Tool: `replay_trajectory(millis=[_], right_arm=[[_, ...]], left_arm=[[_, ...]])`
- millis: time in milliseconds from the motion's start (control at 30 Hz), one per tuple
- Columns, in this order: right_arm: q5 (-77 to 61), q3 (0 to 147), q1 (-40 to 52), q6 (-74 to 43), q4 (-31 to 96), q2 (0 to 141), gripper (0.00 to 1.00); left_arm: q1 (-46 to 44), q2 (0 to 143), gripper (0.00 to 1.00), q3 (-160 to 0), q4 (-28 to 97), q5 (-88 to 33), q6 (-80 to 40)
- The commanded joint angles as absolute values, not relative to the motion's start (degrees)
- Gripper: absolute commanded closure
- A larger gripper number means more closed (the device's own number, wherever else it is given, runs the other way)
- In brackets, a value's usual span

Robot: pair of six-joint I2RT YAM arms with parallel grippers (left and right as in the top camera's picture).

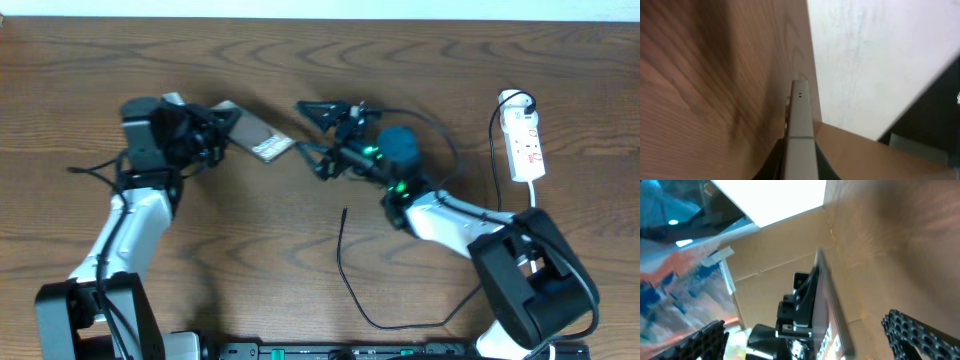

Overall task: Plug charger to phone and switch on socket
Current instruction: 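Open the right gripper and pull the phone left with the left gripper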

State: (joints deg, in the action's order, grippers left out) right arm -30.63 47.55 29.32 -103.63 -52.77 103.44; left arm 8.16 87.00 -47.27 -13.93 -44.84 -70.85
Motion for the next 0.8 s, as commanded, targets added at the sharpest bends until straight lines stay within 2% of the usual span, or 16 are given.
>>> replay_trajectory(millis=[0, 100, 233, 333, 433, 600, 667, 767], right_arm=[[-41.8, 48.0, 24.9, -89.8, -53.0, 103.2, 0.01], [-47.5, 48.0, 22.2, -79.0, -52.9, 103.2, 0.01], [-51.9, 48.7, 20.9, -71.9, -52.9, 103.2, 0.01], [-56.6, 51.2, 21.1, -66.1, -52.2, 103.2, 0.01], [-61.5, 55.5, 21.2, -62.0, -45.5, 103.2, 0.01], [-60.9, 63.8, 21.7, -48.1, -17.6, 103.2, 0.01], [-54.0, 67.2, 22.2, -41.2, -1.7, 103.2, 0.01], [-35.2, 72.7, 23.6, -34.7, 21.5, 103.2, 0.01]], left_arm=[[12.8, 86.8, 0.92, -47.2, -14.5, -59.5, -60.1], [16.3, 86.8, 0.93, -47.2, -14.5, -70.5, -52.1], [19.0, 86.8, 0.93, -47.2, -15.8, -83.7, -42.6], [19.2, 86.8, 0.93, -47.2, -19.7, -88.8, -38.5], [19.2, 86.8, 0.93, -47.2, -22.9, -89.6, -37.9], [19.2, 86.8, 0.93, -47.2, -24.8, -89.6, -37.9], [19.2, 86.8, 0.92, -47.2, -24.8, -89.6, -37.9], [19.2, 86.8, 0.92, -47.2, -24.8, -89.5, -37.6]])
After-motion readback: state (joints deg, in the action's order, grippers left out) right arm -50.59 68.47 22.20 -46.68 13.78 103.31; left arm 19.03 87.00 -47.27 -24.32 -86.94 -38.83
